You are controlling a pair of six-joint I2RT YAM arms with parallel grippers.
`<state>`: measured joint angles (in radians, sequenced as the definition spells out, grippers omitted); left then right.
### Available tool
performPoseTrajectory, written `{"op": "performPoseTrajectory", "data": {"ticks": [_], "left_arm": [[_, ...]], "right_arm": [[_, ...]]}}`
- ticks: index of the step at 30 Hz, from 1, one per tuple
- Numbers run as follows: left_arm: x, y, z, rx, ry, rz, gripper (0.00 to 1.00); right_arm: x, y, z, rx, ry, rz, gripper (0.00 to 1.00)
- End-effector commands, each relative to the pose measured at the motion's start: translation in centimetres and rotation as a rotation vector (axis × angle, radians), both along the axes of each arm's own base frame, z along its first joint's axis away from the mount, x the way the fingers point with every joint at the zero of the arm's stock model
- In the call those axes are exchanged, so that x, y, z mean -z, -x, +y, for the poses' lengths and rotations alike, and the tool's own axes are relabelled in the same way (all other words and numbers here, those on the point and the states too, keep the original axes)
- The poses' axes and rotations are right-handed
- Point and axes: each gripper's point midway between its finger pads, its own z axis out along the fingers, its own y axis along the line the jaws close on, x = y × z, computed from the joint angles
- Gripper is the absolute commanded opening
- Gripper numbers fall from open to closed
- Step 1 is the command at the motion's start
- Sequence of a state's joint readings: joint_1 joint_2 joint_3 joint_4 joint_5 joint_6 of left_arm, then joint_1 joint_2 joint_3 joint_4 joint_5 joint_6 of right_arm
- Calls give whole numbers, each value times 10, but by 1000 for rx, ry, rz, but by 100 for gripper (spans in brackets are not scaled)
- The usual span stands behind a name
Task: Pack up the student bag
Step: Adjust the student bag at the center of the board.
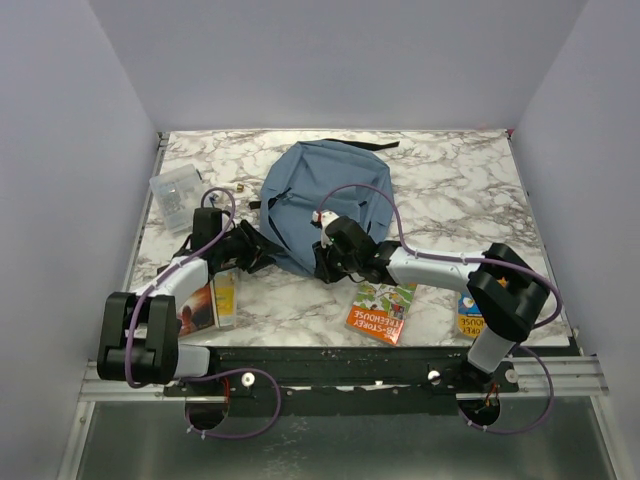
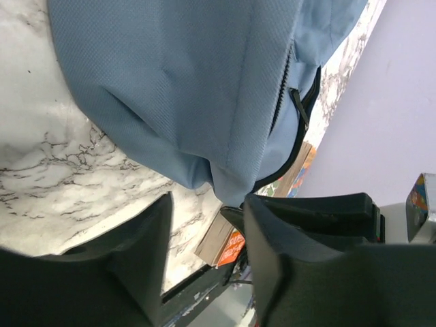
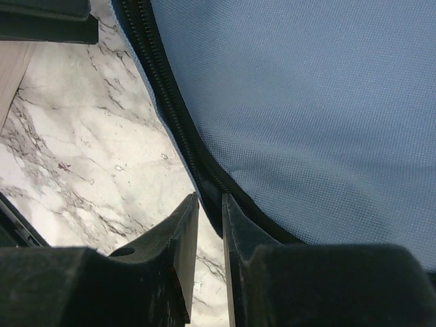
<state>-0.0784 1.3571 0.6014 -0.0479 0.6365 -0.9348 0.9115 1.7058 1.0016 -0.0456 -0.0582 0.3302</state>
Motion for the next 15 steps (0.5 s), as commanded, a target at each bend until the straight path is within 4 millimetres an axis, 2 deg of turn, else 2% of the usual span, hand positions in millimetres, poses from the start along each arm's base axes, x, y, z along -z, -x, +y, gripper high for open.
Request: {"op": "performPoseTrajectory", "data": {"ticks": [1,3,5,12,15], "left_arm": [[-11,-9,6,-37,-27,-68,41],[-17,-16,7,-35,-26,-82,37],[-20,-22,8,-37,-36,-91,37],[-22,-39,10,-40,-60,-79,45],[-16,-42,12,-42,-80,-60,35]], "right_arm": [[-10,4,10,-12,-44,10,25],[-13,3,8,-8,-34,8,25],[-15,2,8,-11,-29,-1,25],[-21,4,7,-14,-44,-5,26],[-24,3,9,-18,-44,-9,26]]}}
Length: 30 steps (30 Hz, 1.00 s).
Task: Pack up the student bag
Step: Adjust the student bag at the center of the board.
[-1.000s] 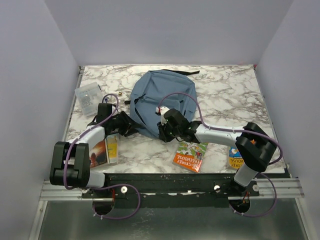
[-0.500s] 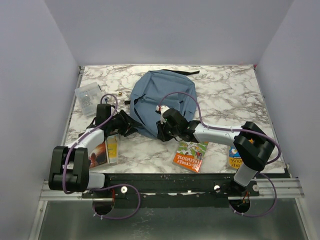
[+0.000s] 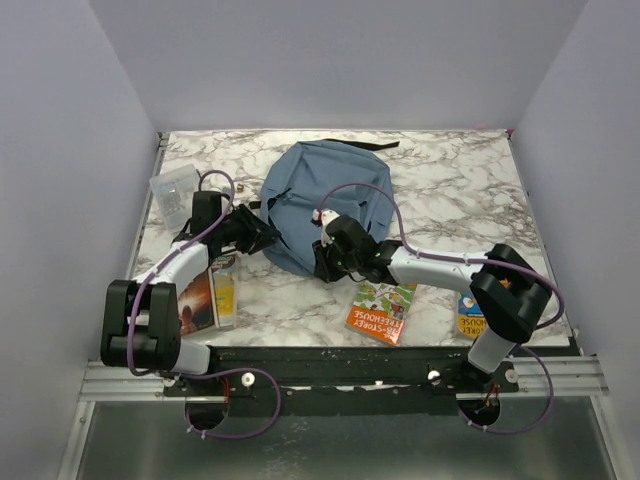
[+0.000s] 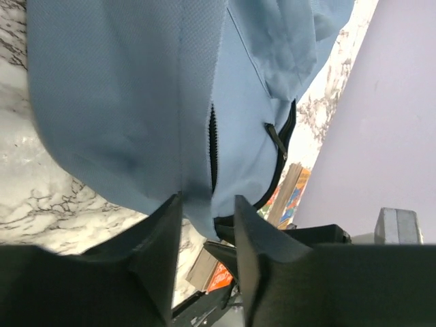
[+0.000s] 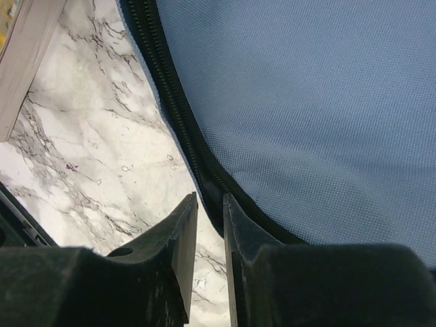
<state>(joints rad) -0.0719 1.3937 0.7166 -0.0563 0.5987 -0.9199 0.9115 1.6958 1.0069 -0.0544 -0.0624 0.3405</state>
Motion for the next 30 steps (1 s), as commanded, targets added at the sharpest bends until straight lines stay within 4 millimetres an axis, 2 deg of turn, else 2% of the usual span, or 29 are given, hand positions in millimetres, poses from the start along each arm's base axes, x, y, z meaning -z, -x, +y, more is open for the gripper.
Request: {"op": "performPoseTrajectory", "data": {"ticks": [1,3,5,8,12,14,16,22,24,30], "left_arm": [[12,-8,9,-20,-56,31,31],[19,-8,9,-17,-60,51,23],[24,-7,9,-17,-62,66,18],[29,-8,10,-12,-68,77,10],[33,-4,10,-8,-75,84,4],[35,0,11,-6,-77,86,0],[40,3,12,-10,-87,92,0],[52,10,13,-15,-89,133,0],[58,14,15,-27,-100,151,0],[73,25,15,-28,-93,213,0]], "right_arm": [[-21,2,10,-24,-39,-16,26],[-26,1,12,-25,-49,-16,27],[-33,0,16,-23,-65,-11,29],[-45,-5,24,1,-109,-14,36],[-62,-29,35,111,-143,-30,52],[-67,-37,46,127,-159,-25,54],[-74,-45,60,121,-177,-28,55],[-70,-66,85,69,-164,-81,55],[-64,-71,86,69,-131,-92,55],[-42,-70,81,2,-55,-119,57]]}}
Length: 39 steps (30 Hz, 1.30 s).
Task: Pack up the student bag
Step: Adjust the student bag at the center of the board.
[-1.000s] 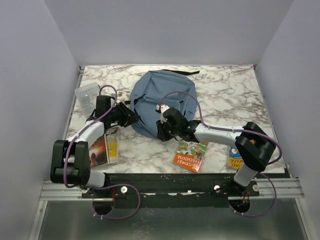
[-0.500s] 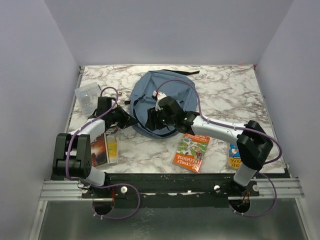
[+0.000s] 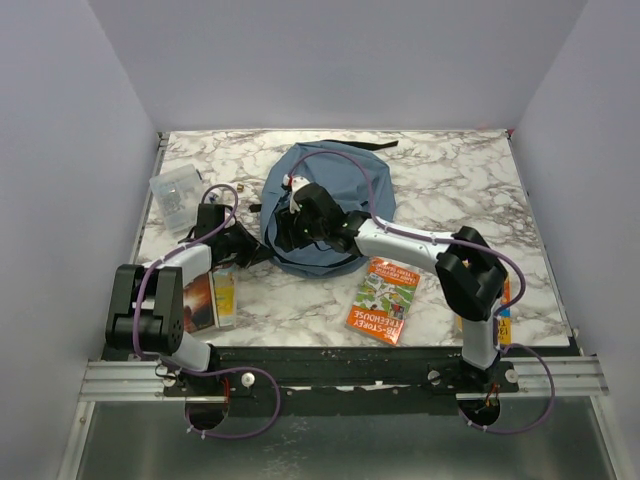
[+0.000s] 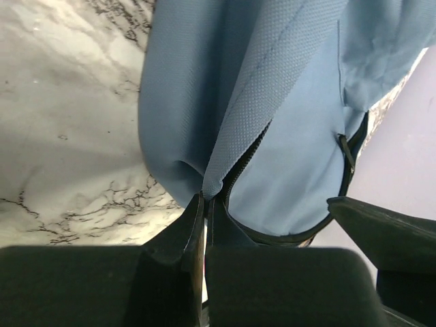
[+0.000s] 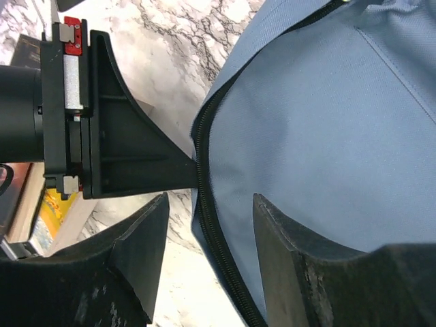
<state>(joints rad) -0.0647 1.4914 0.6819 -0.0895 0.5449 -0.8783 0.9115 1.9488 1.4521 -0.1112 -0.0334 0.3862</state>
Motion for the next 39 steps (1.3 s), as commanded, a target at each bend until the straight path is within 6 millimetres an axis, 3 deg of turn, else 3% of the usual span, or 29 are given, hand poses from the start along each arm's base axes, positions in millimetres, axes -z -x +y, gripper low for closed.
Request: {"op": "performPoseTrajectory", "data": {"ticks": [1,12,19,22,23,27,29,31,35,39], "left_arm": [[21,12,3,-11,-18,74,0],[17,10,2,-4,-13,57,0],[18,13,3,-1,-14,58,0],[16,14,3,1,-15,48,0],[16,14,3,2,-18,44,0],[15,13,4,4,-24,43,0],[14,14,3,6,-14,46,0],[12,13,3,7,-9,40,1],[4,11,5,1,-6,17,18],[2,9,4,6,2,17,20]], "right_arm": [[12,-2,-1,-52,66,-58,57],[41,-17,21,-52,13,-4,67],[61,-31,28,-54,-87,71,67],[69,-35,23,-55,-94,103,53],[69,-36,21,-53,-96,102,42],[52,-38,14,-47,-116,93,11],[41,-41,7,-36,-136,90,1],[30,-46,0,-24,-164,96,1],[10,-51,-9,-33,-224,109,1],[5,-45,-21,-40,-188,88,1]]}}
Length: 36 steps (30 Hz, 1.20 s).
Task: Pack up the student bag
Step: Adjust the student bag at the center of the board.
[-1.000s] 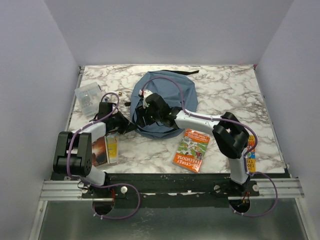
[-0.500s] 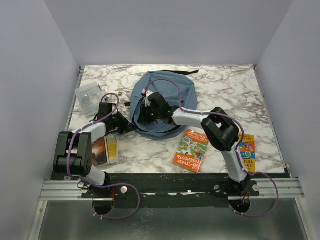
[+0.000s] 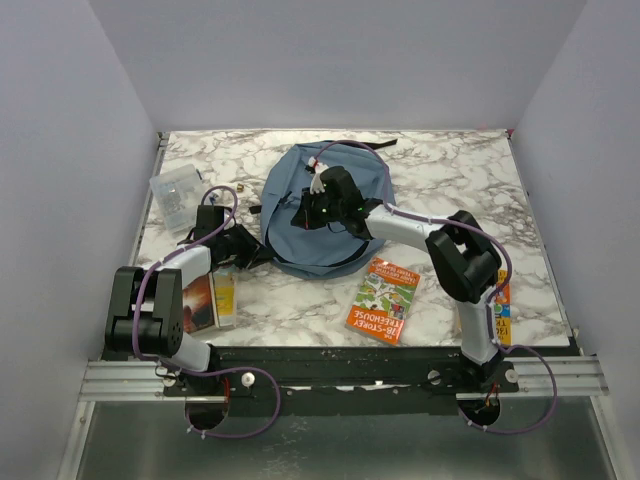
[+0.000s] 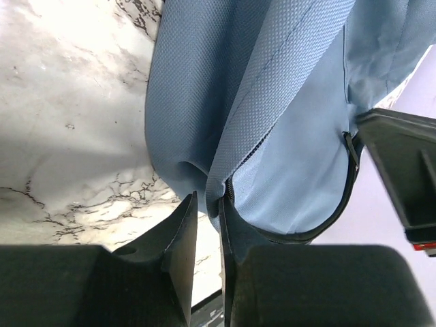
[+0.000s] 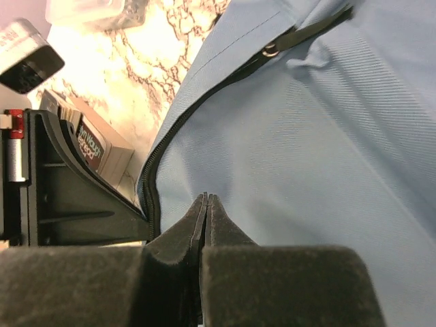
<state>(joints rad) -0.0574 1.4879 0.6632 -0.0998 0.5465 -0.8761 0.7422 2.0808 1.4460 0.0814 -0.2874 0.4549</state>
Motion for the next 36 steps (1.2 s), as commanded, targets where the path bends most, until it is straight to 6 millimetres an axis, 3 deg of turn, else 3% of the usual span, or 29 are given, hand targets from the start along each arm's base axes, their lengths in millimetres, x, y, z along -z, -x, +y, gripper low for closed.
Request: {"op": "performPoseTrajectory", "data": {"ticks": [1,3,4,8,12,15,17,20,24,27,36], "left_arm": [[-5,2,1,11,10,-7,21],[-8,2,-1,17,20,-11,21],[-10,3,-2,22,24,-15,23],[-17,5,-1,36,18,-54,27],[-23,5,-2,43,20,-72,27],[-23,5,-3,48,24,-72,27],[-24,6,-4,52,28,-71,26],[-25,6,-5,61,34,-73,25],[-26,5,-5,62,38,-76,25],[-28,5,-6,63,43,-78,25],[-33,5,-6,61,49,-90,25]], "right_arm": [[-26,11,-12,-33,-14,-35,1],[-24,20,-20,-74,46,-35,0],[-21,20,-29,-78,101,-47,5],[-21,26,-71,-24,287,-73,43],[-38,34,-120,286,362,58,62],[-59,54,-124,447,204,210,71],[-60,59,-131,588,94,304,72],[-43,68,-145,741,47,471,72],[-23,67,-152,803,51,542,70],[-10,68,-156,825,45,601,64],[4,72,-167,894,51,625,60]]}}
